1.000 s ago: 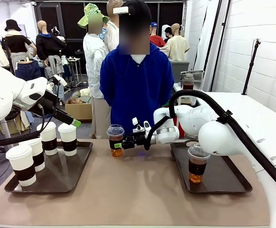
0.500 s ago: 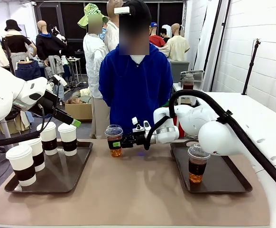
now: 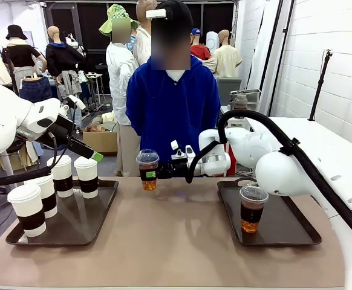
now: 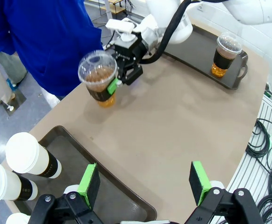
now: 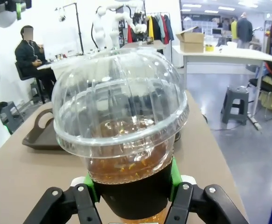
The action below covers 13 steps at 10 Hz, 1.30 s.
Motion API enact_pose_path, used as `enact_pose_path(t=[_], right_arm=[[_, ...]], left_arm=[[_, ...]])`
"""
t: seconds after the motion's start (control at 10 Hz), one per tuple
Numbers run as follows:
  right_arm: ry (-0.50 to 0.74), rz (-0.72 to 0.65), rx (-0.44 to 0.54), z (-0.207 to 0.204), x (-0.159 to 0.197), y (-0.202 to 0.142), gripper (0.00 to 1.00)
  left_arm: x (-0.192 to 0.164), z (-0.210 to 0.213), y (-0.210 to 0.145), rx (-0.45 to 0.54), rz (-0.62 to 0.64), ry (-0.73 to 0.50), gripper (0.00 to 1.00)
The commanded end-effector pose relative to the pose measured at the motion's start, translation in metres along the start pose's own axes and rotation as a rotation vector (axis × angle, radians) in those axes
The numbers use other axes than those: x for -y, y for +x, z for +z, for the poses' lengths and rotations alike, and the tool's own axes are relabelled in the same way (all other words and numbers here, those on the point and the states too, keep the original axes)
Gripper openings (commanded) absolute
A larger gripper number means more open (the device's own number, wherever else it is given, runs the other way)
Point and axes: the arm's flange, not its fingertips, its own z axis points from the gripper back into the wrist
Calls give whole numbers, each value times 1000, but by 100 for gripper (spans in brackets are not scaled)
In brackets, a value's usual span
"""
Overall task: Distribute the coffee onto the tray.
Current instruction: Pick up another iced Americano from the middle of the table and place it on the right Handle tray.
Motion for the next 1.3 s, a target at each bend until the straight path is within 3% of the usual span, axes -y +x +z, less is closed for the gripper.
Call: enact_pose_path(t=[0.0,0.4,0.9,1.2], right_arm=[[13,-17,11,29,5,34,64],[-3,-13,6,120,5,69,64],[-67,-17,-17,239,-11,83,64],[-72,-24,-30,289,-30,73,64]], left_arm=[[-1,0,-2,8,6,-12,100],[-1,0,-2,8,6,-12,100],[-1,0,-2,8,6,-12,100],[-1,0,-2,8,6,-12,100]])
